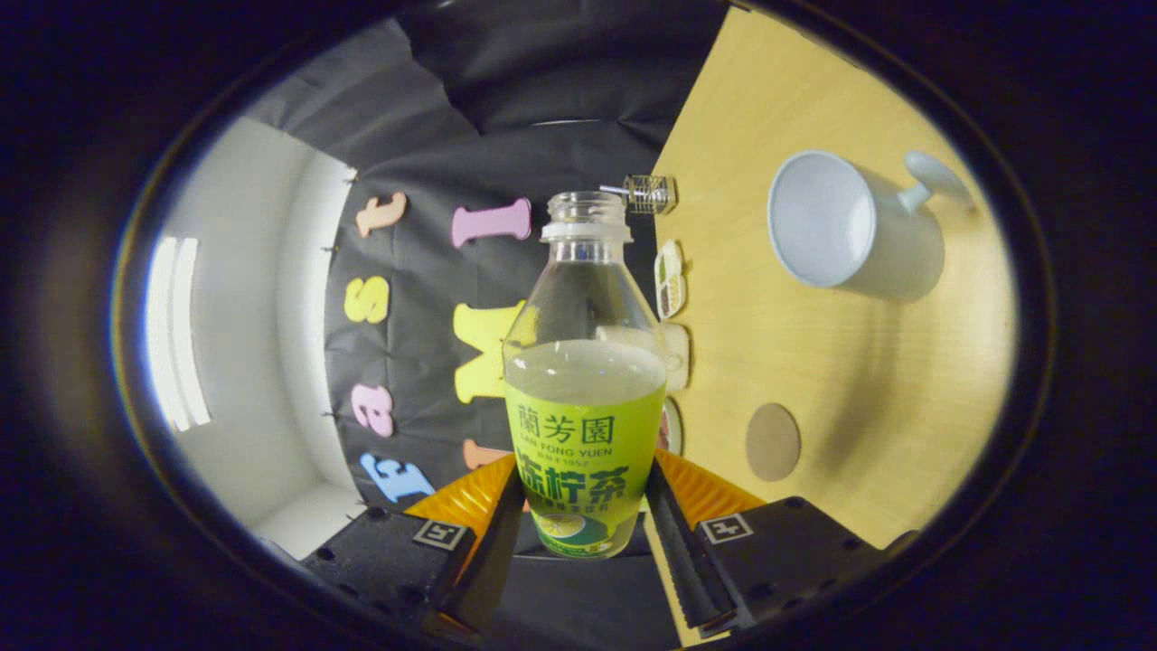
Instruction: Take the bottle from table, then pour the juice into the cup, finally place the bottle on the coaster
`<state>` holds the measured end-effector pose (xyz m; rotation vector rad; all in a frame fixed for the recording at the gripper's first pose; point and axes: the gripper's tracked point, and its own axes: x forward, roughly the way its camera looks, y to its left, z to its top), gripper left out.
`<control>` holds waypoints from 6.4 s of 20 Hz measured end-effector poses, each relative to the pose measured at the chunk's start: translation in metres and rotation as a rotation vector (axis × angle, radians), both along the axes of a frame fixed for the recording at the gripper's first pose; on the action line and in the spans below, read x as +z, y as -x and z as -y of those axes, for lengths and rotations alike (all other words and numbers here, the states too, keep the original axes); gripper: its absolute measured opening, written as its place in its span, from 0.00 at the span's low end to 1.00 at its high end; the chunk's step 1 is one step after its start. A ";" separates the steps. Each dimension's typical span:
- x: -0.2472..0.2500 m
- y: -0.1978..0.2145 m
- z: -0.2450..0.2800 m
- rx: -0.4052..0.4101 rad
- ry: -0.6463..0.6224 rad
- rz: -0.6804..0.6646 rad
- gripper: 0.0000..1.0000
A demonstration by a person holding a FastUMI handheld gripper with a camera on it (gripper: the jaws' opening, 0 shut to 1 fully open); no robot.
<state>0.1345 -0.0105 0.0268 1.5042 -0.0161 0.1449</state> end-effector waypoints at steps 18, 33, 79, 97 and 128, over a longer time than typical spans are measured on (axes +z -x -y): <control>0.016 0.035 0.005 -0.214 1.166 -0.245 0.80; -0.035 -0.080 -0.051 -0.076 1.472 -0.329 0.81; -0.041 -0.006 -0.026 -0.105 1.547 -0.310 0.99; 0.021 0.143 -0.021 -0.214 1.485 -0.100 1.00; -0.023 0.140 -0.026 -0.271 1.455 -0.155 1.00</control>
